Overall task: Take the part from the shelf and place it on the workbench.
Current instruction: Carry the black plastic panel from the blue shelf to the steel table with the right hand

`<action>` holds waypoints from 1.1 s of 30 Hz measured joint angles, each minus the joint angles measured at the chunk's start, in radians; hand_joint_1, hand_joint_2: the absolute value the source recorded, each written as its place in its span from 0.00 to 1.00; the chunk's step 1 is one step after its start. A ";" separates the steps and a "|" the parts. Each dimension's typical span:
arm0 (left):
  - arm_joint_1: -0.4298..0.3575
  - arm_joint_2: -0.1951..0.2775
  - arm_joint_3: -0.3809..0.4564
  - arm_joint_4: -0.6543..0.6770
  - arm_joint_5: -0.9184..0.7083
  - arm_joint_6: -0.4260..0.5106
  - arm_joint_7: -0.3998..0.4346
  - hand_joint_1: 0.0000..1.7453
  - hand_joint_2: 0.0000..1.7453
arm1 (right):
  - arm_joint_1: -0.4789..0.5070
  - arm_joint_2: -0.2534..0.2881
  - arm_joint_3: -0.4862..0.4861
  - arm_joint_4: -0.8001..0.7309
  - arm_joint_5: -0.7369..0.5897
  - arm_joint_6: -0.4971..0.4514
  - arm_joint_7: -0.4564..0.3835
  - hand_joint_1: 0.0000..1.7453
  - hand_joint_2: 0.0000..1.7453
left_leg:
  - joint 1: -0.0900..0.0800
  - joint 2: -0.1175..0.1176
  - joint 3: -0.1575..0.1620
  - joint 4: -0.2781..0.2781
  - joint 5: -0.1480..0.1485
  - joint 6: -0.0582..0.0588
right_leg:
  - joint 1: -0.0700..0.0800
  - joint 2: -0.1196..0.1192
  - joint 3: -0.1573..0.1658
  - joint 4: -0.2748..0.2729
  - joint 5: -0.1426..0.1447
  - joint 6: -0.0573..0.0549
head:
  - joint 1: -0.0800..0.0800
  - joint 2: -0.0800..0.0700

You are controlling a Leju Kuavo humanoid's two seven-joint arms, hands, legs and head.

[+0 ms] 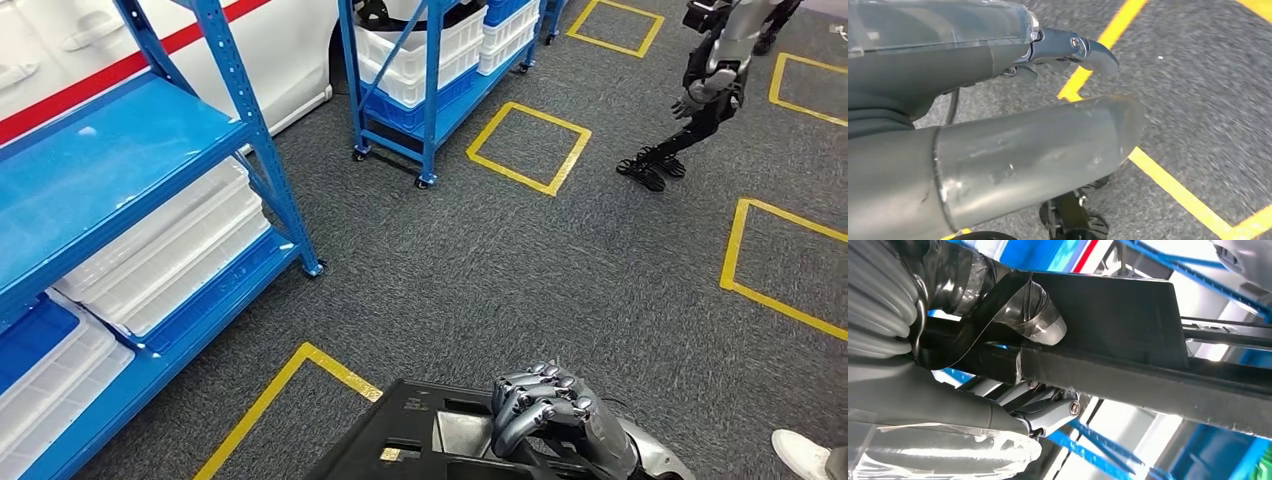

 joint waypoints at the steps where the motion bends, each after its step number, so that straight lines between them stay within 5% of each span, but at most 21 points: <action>1: -0.002 0.000 0.000 0.000 -0.001 -0.001 -0.001 0.00 0.00 | 0.001 0.000 0.000 -0.003 0.000 -0.001 -0.002 1.00 1.00 | -0.001 0.008 0.002 0.001 -0.003 -0.007 | 0.004 -0.006 0.009 -0.018 0.001 -0.008 | 0.000 0.000; 3: -0.005 0.000 -0.001 0.000 -0.003 -0.006 -0.001 0.00 0.00 | 0.004 0.000 0.000 -0.010 -0.001 -0.004 -0.004 1.00 1.00 | 0.000 0.024 0.006 0.002 -0.007 -0.020 | 0.010 0.016 0.004 -0.017 0.004 -0.024 | 0.000 0.000; 5: -0.008 0.000 -0.001 0.000 -0.004 -0.013 -0.002 0.00 0.00 | 0.007 0.001 0.000 -0.019 -0.002 -0.011 -0.005 1.00 1.00 | 0.005 0.003 -0.004 0.029 -0.032 -0.030 | 0.008 0.035 0.003 -0.024 0.010 -0.040 | 0.000 0.000; 8: -0.004 -0.001 -0.001 0.000 -0.006 -0.018 -0.002 0.00 0.00 | 0.011 0.005 0.000 -0.028 -0.004 -0.026 -0.007 1.00 1.00 | 0.011 -0.064 -0.082 0.205 -0.130 -0.032 | 0.011 0.063 0.000 -0.028 0.013 -0.056 | 0.000 0.000; 10: -0.001 -0.001 -0.001 0.000 -0.010 -0.016 0.003 0.00 0.00 | 0.017 0.008 0.000 -0.030 -0.004 -0.032 -0.006 1.00 1.00 | 0.011 -0.076 -0.135 0.306 -0.159 -0.032 | 0.015 0.088 -0.001 -0.025 0.013 -0.058 | -0.001 0.000; 12: -0.001 -0.001 -0.001 0.000 -0.016 -0.012 0.008 0.00 0.00 | 0.022 0.009 0.000 -0.031 -0.004 -0.035 -0.006 1.00 1.00 | 0.011 -0.082 -0.127 0.272 -0.113 -0.028 | 0.018 0.114 -0.001 -0.021 0.012 -0.057 | 0.000 0.000; 15: -0.002 -0.001 -0.002 0.000 -0.023 -0.011 0.002 0.00 0.00 | 0.026 0.009 -0.001 -0.031 -0.003 -0.036 -0.006 1.00 1.00 | 0.013 -0.140 -0.049 0.083 -0.014 -0.021 | 0.018 0.150 -0.001 -0.013 0.009 -0.050 | 0.000 0.000; 17: -0.003 0.000 -0.002 0.000 -0.025 -0.012 -0.006 0.00 0.00 | 0.033 0.010 -0.002 -0.034 0.000 -0.037 -0.006 1.00 1.00 | 0.010 -0.161 -0.030 0.035 -0.005 -0.016 | 0.016 0.172 -0.009 -0.009 0.010 -0.038 | 0.000 0.000; 19: -0.006 0.000 -0.005 0.000 -0.027 -0.016 -0.013 0.00 0.00 | 0.043 0.009 -0.004 -0.038 0.006 -0.038 -0.005 1.00 1.00 | 0.009 -0.139 -0.026 0.026 -0.001 -0.007 | 0.013 0.184 -0.016 -0.010 0.014 -0.024 | 0.000 0.000; 21: -0.008 0.000 -0.007 0.000 -0.029 -0.022 -0.019 0.00 0.00 | 0.048 0.009 -0.008 -0.043 0.010 -0.038 -0.005 1.00 1.00 | 0.012 -0.114 -0.021 0.014 0.007 0.008 | 0.014 0.144 -0.034 0.026 -0.010 -0.015 | 0.000 0.000; 23: -0.006 0.000 -0.008 0.000 -0.031 -0.027 -0.021 0.00 0.00 | 0.050 0.010 -0.010 -0.045 0.011 -0.039 -0.004 1.00 1.00 | 0.010 -0.086 -0.019 0.010 0.009 0.017 | 0.014 0.090 -0.088 0.137 -0.072 -0.009 | 0.000 0.000; 25: -0.003 0.000 -0.008 0.000 -0.033 -0.029 -0.021 0.00 0.00 | 0.054 0.010 -0.012 -0.045 0.012 -0.039 -0.004 1.00 1.00 | 0.007 -0.058 -0.020 0.011 0.007 0.018 | 0.010 0.074 -0.145 0.251 -0.115 -0.002 | 0.000 0.000; 26: -0.004 0.000 -0.008 0.000 -0.034 -0.029 -0.021 0.00 0.00 | 0.056 0.010 -0.012 -0.045 0.012 -0.039 -0.003 1.00 1.00 | 0.006 -0.045 -0.019 0.011 0.005 0.018 | 0.008 0.071 -0.152 0.264 -0.110 0.000 | 0.000 0.000; 28: -0.005 0.000 -0.008 0.000 -0.034 -0.030 -0.021 0.00 0.00 | 0.058 0.010 -0.014 -0.046 0.012 -0.039 -0.003 1.00 1.00 | 0.005 -0.022 -0.014 0.011 0.000 0.014 | 0.006 0.057 -0.105 0.180 -0.054 -0.001 | 0.000 0.000; 30: -0.007 0.000 -0.008 0.000 -0.034 -0.030 -0.021 0.00 0.00 | 0.058 0.010 -0.016 -0.047 0.012 -0.039 -0.003 1.00 1.00 | 0.003 -0.004 -0.005 0.012 -0.007 0.005 | 0.012 0.012 -0.033 0.045 -0.006 -0.010 | 0.000 0.000; 32: -0.007 0.000 -0.008 0.000 -0.034 -0.034 -0.021 0.00 0.00 | 0.058 0.010 -0.017 -0.048 0.013 -0.040 -0.003 1.00 1.00 | -0.001 0.013 0.000 0.014 -0.014 -0.006 | 0.022 -0.010 -0.006 -0.010 0.002 -0.023 | 0.000 0.000; 33: -0.008 -0.001 -0.008 0.000 -0.034 -0.040 -0.021 0.00 0.00 | 0.059 0.010 -0.018 -0.048 0.014 -0.042 -0.003 1.00 1.00 | -0.002 0.023 0.002 0.014 -0.016 -0.012 | 0.026 0.001 -0.008 -0.010 0.003 -0.029 | 0.000 0.000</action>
